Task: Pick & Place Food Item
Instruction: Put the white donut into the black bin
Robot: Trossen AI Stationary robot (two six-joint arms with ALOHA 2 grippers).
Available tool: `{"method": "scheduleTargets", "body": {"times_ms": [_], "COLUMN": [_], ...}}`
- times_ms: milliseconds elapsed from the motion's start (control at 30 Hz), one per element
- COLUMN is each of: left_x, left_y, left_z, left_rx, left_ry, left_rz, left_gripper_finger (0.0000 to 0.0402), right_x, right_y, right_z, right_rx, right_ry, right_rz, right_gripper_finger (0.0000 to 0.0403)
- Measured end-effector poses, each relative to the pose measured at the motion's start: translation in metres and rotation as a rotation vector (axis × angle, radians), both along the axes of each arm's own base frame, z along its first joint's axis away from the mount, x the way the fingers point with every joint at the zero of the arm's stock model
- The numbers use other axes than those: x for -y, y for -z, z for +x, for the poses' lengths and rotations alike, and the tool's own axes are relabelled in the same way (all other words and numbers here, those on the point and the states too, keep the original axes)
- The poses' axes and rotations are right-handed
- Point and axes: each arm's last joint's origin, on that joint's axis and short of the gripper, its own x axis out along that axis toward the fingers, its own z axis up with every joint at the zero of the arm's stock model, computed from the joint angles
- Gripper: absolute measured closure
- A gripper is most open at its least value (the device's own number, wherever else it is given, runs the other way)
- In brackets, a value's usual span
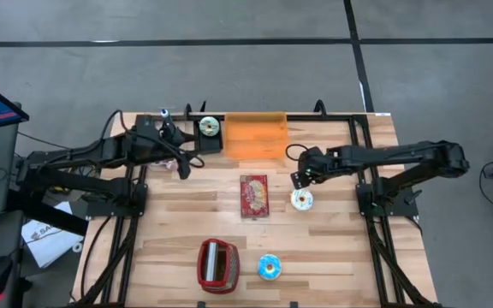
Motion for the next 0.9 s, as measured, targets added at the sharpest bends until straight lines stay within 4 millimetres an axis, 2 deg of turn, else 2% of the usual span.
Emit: {"method": "scheduleTargets", "body": {"times_ms": [167,300,500,733,900], "left_x": [0.000,0.000,0.000,0.001,0.001], "left_y": [-0.001,-0.002,-0.002,-0.002,-0.002], "left_z": [0.000,-0.001,-0.001,0.000,0.000], "left_rx": [0.023,0.032,0.031,0.033,0.034], "left_ry": [-0.006,-0.006,-0.006,0.008,0.007], "left_rz": [-0.015,-0.015,-0.017,-0.027,-0.027], "left_gripper_finger": [0.0217,0.0217,0.0218,0.0219,0.0219], "right_x": [0.003,0.002,-0.017,-0.045,-0.044], "right_y": [0.016,0.031,0.048,0.049,0.054], "right_z": [-0.001,0.007,0.021,0.018,0.014], "right_rx": [-0.128,-0.184,-0.198,-0.226,-0.235], "right_ry": [0.068,0.041,-0.039,-0.054,-0.002], "right_rz": [0.030,0.069,0.126,0.107,0.074], "right_gripper_finger": [0.0154,0.0154,0.0154,0.0154,0.0154]}}
